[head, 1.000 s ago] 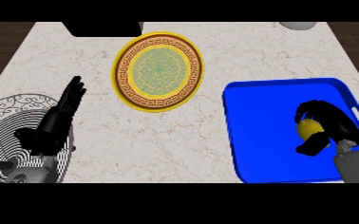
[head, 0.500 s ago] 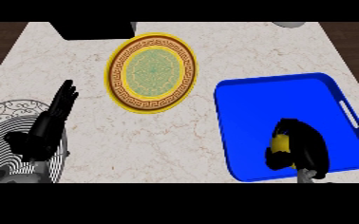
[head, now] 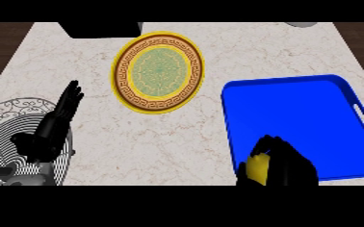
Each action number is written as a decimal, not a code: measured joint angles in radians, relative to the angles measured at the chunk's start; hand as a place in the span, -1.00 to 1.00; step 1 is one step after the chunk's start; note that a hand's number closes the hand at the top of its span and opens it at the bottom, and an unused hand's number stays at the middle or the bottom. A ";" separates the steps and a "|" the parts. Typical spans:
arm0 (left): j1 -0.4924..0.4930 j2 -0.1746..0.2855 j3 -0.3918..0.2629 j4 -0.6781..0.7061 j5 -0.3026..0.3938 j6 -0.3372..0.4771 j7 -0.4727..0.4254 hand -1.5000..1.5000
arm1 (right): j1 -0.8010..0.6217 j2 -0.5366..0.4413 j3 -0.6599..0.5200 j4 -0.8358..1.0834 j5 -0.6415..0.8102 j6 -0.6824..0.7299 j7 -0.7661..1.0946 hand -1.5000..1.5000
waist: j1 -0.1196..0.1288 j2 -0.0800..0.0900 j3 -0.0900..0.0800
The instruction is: Pick the lemon from the tray and place it in the plate
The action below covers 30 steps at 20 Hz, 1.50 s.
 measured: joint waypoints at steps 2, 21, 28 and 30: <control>-0.005 -0.003 0.001 0.007 0.000 -0.005 -0.002 0.00 | -0.020 0.026 0.051 -0.054 0.082 0.037 0.030 1.00 | 0.003 0.000 0.003; -0.042 -0.024 0.009 0.023 -0.021 -0.037 -0.002 0.00 | -0.610 0.115 0.030 0.104 0.079 0.165 0.115 1.00 | 0.037 0.011 0.002; -0.062 -0.032 0.009 0.028 -0.024 -0.040 0.019 0.00 | -0.844 0.117 -0.067 0.392 -0.119 0.088 0.109 1.00 | 0.052 0.016 0.000; -0.068 -0.036 0.006 0.031 -0.037 -0.032 0.023 0.00 | -0.897 0.117 -0.066 0.487 -0.156 0.034 0.103 1.00 | 0.057 0.017 0.001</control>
